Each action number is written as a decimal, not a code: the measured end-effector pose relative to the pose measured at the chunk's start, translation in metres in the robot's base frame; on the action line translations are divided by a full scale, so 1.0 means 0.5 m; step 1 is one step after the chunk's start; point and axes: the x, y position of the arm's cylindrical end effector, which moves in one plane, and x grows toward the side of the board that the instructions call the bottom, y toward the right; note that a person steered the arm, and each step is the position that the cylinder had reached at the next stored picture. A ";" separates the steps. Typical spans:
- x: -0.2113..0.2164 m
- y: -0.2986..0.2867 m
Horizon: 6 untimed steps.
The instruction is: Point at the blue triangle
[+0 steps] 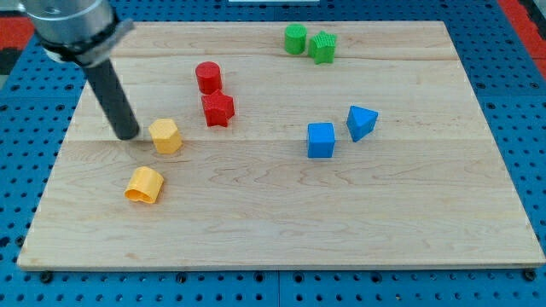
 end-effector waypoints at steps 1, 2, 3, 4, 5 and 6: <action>0.005 0.193; 0.022 0.199; 0.133 0.290; 0.126 0.460; 0.071 0.528; -0.010 0.544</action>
